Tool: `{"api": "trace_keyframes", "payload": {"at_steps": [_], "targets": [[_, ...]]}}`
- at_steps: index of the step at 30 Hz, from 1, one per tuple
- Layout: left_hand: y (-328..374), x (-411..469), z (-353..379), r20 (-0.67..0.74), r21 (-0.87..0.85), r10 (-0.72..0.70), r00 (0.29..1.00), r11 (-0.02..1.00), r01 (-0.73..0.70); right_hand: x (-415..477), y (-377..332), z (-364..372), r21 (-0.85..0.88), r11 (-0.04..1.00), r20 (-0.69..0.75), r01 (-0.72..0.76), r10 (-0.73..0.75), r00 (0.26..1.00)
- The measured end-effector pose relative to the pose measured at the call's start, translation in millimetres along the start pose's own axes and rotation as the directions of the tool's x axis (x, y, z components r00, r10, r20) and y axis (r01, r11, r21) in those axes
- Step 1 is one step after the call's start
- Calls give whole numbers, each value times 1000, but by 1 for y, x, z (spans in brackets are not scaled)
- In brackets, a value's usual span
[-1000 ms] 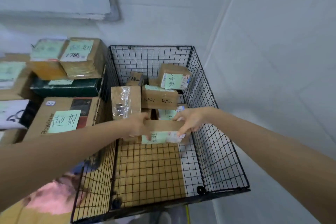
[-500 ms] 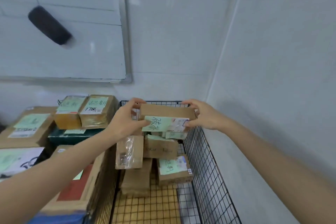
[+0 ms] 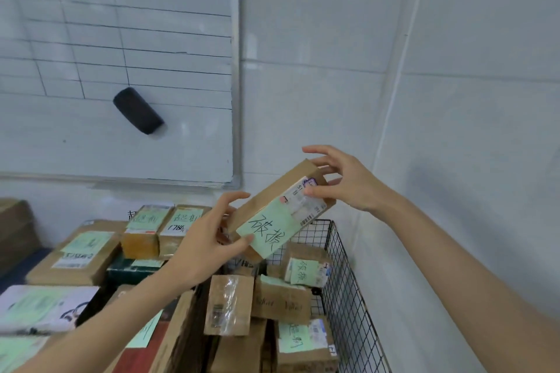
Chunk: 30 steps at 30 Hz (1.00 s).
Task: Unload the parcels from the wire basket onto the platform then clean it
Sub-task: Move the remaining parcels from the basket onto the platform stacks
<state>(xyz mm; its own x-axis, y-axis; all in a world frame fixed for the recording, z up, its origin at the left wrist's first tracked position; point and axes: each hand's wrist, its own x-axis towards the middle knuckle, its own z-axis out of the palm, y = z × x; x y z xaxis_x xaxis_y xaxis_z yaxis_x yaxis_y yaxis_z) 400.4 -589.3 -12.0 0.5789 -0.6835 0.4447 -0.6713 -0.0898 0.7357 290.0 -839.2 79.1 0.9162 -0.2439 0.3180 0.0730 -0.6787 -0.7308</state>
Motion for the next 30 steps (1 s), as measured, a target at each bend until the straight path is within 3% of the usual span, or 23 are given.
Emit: {"api": "trace_keyframes", "payload": {"at_steps": [5,13,21,30], "targets": [[4,-11,-3,-101,-70,-61,993,996,54,3,-10,18,58,991,-102,117,-111,989],[9,-40,-6,-129,-186,-191,973,969,165,2,-2,57,198,976,-123,88,-64,990],[7,-77,-21,-238,-289,-376,895,908,305,-5,-13,128,331,943,-55,35,-18,998],[2,-118,-72,-394,-298,-441,806,891,341,4,-62,212,405,911,127,77,-140,982]]}}
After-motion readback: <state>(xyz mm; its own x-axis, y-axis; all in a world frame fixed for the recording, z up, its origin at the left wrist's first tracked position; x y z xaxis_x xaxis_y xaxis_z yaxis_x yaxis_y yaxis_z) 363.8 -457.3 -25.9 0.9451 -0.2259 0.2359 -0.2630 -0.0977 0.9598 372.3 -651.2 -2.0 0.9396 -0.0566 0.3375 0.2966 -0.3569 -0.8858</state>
